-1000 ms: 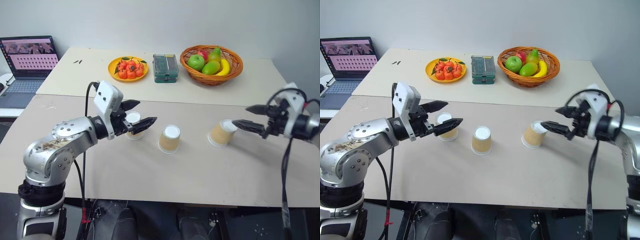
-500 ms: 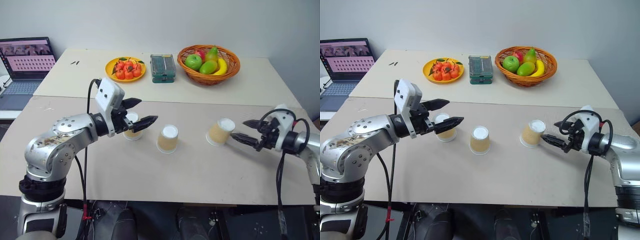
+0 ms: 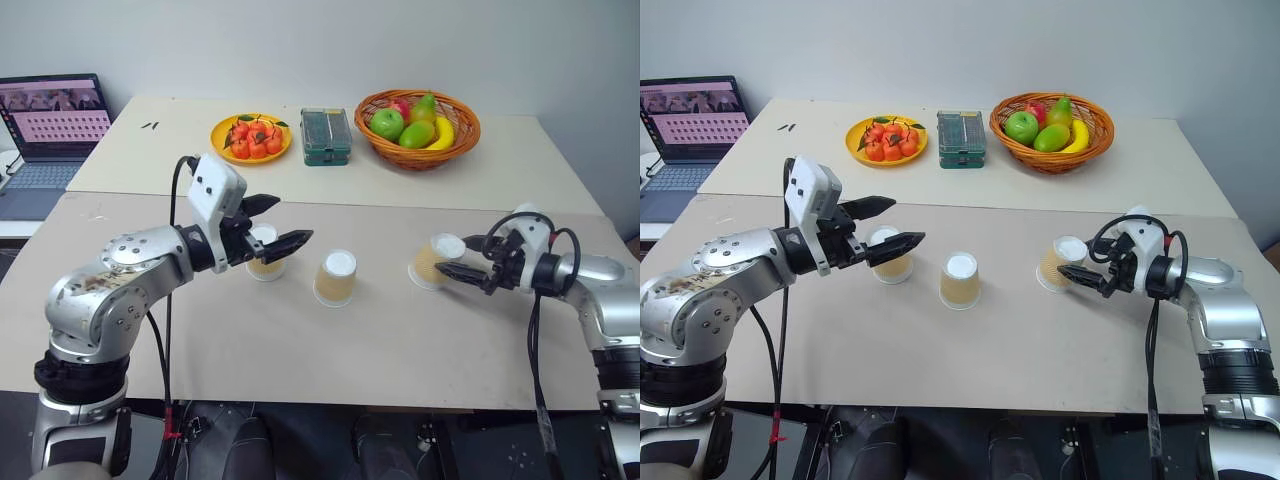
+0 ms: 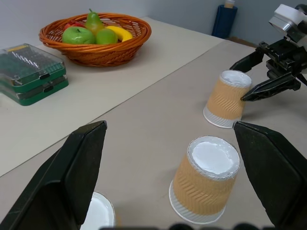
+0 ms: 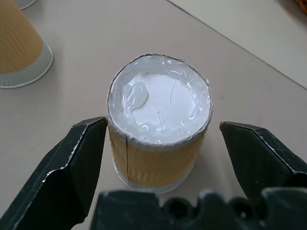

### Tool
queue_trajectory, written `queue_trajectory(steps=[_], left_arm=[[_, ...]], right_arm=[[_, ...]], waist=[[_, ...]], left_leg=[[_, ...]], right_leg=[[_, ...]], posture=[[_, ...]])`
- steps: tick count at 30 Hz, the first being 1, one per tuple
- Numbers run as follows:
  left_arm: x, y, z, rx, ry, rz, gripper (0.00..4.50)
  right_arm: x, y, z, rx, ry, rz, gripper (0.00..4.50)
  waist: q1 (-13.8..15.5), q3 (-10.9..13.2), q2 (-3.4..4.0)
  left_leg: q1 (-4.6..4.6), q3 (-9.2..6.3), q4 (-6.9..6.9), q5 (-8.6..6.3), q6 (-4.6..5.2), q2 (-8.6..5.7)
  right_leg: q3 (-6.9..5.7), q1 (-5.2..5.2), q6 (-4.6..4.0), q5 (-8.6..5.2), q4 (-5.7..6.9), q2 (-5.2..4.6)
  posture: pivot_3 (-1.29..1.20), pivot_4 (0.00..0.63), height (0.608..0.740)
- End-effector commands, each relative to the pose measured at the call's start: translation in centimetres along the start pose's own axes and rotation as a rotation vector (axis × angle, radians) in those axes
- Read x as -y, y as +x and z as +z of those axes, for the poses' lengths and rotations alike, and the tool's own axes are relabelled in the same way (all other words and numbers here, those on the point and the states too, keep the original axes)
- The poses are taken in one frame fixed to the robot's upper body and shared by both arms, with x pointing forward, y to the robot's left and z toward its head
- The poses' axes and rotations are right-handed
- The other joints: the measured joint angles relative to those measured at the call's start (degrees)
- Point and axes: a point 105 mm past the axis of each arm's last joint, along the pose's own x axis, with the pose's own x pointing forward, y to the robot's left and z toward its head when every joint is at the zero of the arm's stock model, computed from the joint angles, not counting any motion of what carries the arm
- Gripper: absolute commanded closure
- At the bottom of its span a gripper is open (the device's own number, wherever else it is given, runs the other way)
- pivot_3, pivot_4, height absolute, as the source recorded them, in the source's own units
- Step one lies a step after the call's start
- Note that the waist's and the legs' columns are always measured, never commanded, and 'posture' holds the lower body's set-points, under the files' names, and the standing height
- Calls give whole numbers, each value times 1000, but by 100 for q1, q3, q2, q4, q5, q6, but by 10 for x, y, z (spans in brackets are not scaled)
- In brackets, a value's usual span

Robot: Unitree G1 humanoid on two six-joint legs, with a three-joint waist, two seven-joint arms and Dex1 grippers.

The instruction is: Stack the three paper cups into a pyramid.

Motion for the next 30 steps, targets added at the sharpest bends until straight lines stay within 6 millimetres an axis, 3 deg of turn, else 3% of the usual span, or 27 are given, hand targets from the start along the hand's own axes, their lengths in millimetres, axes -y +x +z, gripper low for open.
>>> queue_trajectory(steps=[1,6,12,18,24,26,28,30], left_arm=[[2,-5,13,42,54,15,0],[4,-5,11,38,56,17,0],[2,-7,11,34,60,28,0],[3,-9,9,29,57,27,0],[3,-11,5,17,52,24,0],[2,-10,5,17,53,24,0],[2,-9,6,23,54,26,0],[2,-9,7,27,55,26,0]], right_arm=[[2,7,16,43,-54,11,110],[2,17,20,57,-55,24,110],[3,20,17,52,-55,30,1811],[2,14,28,65,-85,27,1819],[-26,22,50,85,-124,133,1819],[-45,29,58,103,-138,194,1819],[-62,34,59,110,-140,247,1819],[-66,36,58,116,-115,254,1819]], waist=[[-7,0,0],[-25,0,0],[-22,0,0],[-28,0,1],[-44,1,2],[-37,1,2],[-37,1,2],[-37,1,2]], left_leg=[[0,0,0,0,0,0],[0,0,0,1,-1,0],[0,0,-1,1,-1,0],[0,0,-1,1,-1,0],[0,0,-2,1,-1,0],[0,-1,-1,1,-1,0],[0,-1,-1,1,-1,0],[0,-2,-2,1,-1,0]], right_leg=[[0,0,0,0,0,0],[0,0,-5,3,0,0],[-1,0,-7,4,1,0],[-2,0,-7,4,1,0],[-1,-2,-7,3,5,0],[-1,-2,-6,3,5,0],[-1,-2,-5,2,5,0],[-2,-2,-4,1,5,0]], posture=[[0,150,740],[0,150,740],[0,150,740],[0,150,740],[0,150,740],[0,150,740],[0,150,740],[0,150,740]])
